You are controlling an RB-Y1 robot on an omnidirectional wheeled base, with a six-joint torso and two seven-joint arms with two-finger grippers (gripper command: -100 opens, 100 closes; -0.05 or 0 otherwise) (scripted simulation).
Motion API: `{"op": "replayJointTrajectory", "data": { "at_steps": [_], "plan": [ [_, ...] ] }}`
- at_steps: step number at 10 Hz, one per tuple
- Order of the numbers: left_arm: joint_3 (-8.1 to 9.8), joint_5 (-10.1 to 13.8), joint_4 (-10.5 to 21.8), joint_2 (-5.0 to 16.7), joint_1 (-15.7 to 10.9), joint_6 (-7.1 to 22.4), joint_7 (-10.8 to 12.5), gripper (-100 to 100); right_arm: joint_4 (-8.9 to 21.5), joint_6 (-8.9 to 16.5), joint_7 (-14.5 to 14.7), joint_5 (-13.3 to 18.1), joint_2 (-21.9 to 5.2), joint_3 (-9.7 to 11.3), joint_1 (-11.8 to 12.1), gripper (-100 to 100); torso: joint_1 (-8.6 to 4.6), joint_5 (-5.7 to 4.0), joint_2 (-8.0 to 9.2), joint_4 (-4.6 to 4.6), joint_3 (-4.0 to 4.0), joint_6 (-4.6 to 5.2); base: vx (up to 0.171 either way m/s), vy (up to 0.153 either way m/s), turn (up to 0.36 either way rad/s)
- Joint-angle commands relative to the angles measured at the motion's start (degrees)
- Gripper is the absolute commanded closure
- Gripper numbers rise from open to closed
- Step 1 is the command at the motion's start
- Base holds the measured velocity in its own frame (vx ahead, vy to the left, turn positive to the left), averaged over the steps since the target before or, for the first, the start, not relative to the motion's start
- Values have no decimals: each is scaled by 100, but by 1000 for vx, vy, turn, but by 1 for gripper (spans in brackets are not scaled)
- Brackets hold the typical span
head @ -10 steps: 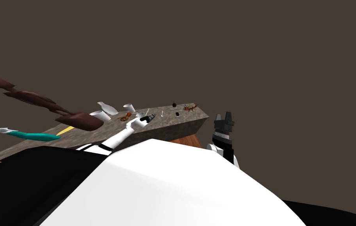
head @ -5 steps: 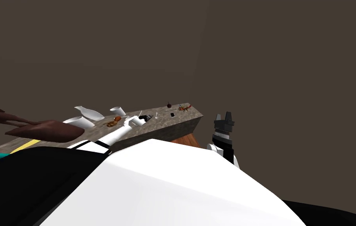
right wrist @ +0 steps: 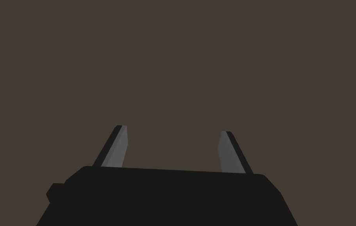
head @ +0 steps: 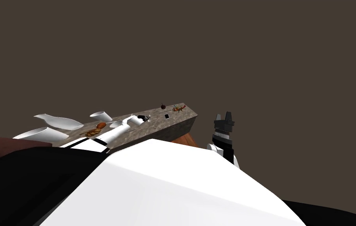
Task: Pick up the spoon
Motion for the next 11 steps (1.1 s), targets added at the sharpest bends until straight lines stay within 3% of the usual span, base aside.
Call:
{"op": "replayJointTrajectory", "data": {
  "at_steps": [1,2,3,4,6,7,11],
  "plan": [
    [-51,59,42,46,2,167,-31,-100,0,0,0,0,0,0,0,0,0,0,0,0,0,0,82,-63,-129],
    [-19,48,9,48,32,83,-22,-100,0,0,0,0,0,0,0,0,1,0,1,0,0,-2,35,-26,-16],
    [-21,52,5,51,35,105,-23,0,0,0,0,0,0,-1,0,0,13,2,15,3,8,-5,7,-5,3],
    [-21,-33,168,-60,33,-12,-35,-100,0,0,0,0,0,-1,0,0,22,5,26,6,15,-5,26,25,-51],
    [-30,-58,217,-96,14,-24,-37,-100,0,0,0,0,-1,-1,0,0,38,10,27,5,15,-5,7,18,-35],
    [-32,-63,233,-104,12,-44,-41,100,0,0,0,0,-1,-1,0,0,30,7,34,7,19,-6,0,0,0],
    [-32,-63,231,-103,12,-42,-41,100,0,0,0,0,-1,-1,0,0,26,6,36,8,21,-5,0,0,0]
  ]
}}
